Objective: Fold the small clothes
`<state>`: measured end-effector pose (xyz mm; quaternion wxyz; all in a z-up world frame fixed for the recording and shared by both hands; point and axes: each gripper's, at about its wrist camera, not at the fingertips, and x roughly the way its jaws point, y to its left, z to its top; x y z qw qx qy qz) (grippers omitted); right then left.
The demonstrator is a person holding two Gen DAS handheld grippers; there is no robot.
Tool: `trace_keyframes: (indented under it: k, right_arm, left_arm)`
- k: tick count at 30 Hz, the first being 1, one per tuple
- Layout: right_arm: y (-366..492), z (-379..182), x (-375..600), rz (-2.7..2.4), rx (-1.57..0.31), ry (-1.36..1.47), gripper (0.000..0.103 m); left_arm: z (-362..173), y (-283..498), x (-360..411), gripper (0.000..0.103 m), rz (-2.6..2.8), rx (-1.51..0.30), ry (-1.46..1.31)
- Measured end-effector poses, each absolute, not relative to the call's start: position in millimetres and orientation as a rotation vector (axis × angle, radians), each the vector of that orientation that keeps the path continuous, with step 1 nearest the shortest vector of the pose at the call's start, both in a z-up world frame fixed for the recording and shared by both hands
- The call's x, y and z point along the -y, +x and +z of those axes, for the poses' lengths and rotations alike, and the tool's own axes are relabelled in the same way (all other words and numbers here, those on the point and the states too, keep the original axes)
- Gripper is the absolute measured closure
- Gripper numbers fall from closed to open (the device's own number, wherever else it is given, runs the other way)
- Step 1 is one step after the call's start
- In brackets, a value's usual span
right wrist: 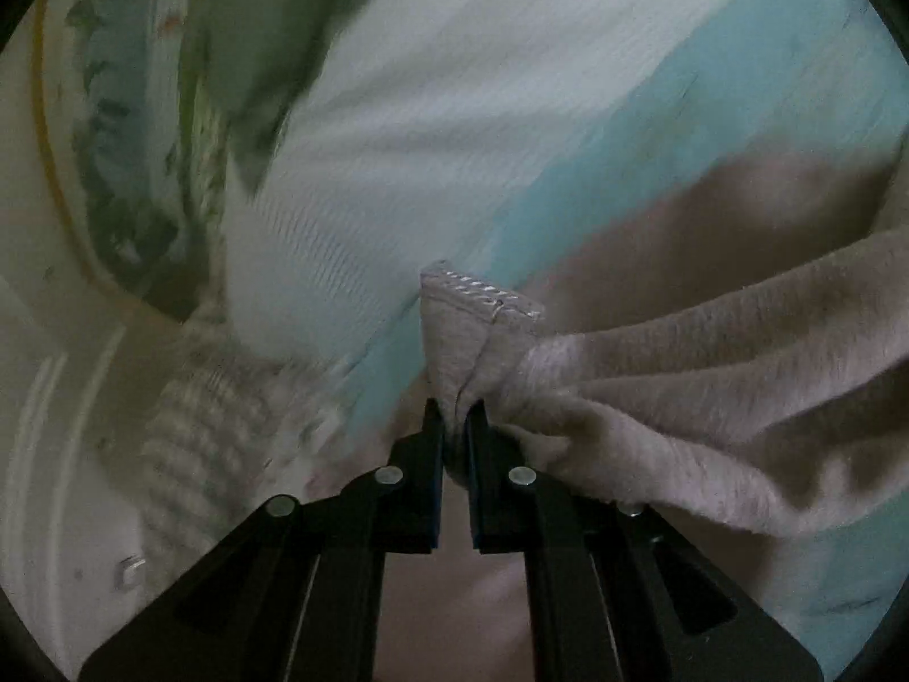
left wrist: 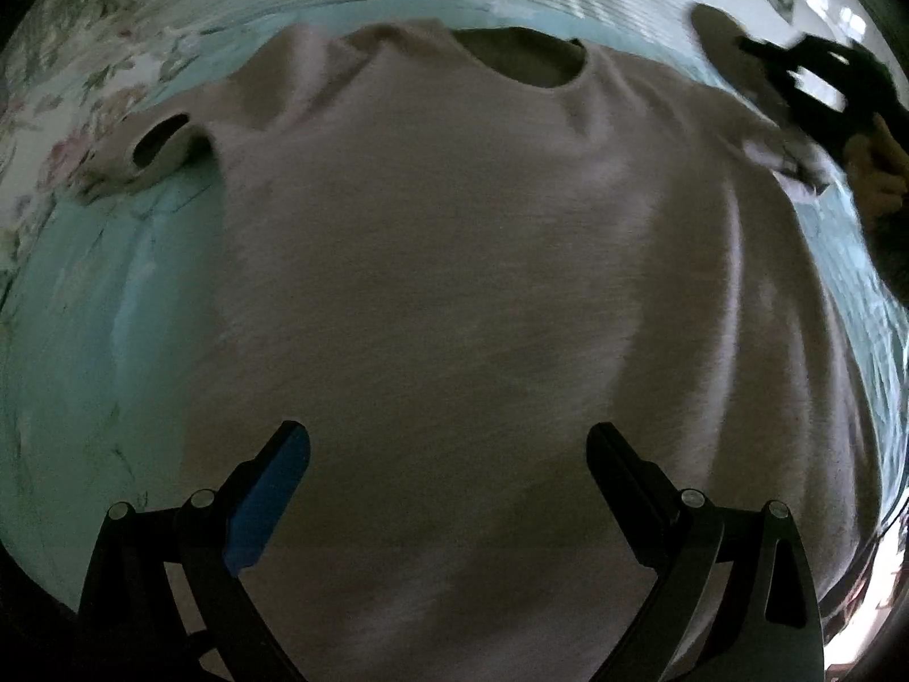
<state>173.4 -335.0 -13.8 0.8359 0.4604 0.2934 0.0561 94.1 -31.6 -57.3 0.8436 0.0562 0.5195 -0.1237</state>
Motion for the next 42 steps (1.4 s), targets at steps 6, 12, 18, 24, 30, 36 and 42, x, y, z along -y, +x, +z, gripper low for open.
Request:
trace_keyframes:
  k: [6, 12, 18, 24, 30, 36, 42]
  right_arm:
    - [239, -55, 233, 0.255, -0.763, 0.984, 0.095]
    - [281, -92, 186, 0.273, -0.891, 0.967, 0.091]
    - [272, -80, 188, 0.266, -0.917, 0.938, 0.064]
    - [220, -31, 225, 0.201, -0.795, 0.869, 0.044]
    - [157, -15, 256, 0.079, -0.743, 0.847, 0.044]
    - [102, -14, 289, -0.064, -0.702, 0.861, 0.044]
    - [70, 2, 335, -0.223, -0.663, 0.822, 0.044]
  left_arm:
    - [-58, 88, 1, 0.005, -0.23, -1.094, 0.035]
    - [-59, 103, -22, 0.005, -0.235, -1.088, -0.026]
    - [-57, 123, -25, 0.005, -0.265, -1.06, -0.05]
    - [-50, 195, -5, 0.005, -0.327, -1.048, -0.115]
    - [-58, 273, 9, 0.005, -0.301, -1.065, -0.155]
    - [-56, 314, 10, 0.046, -0.288, -0.997, -0.172]
    - [-36, 306, 1, 0.097, -0.283, -0.902, -0.171]
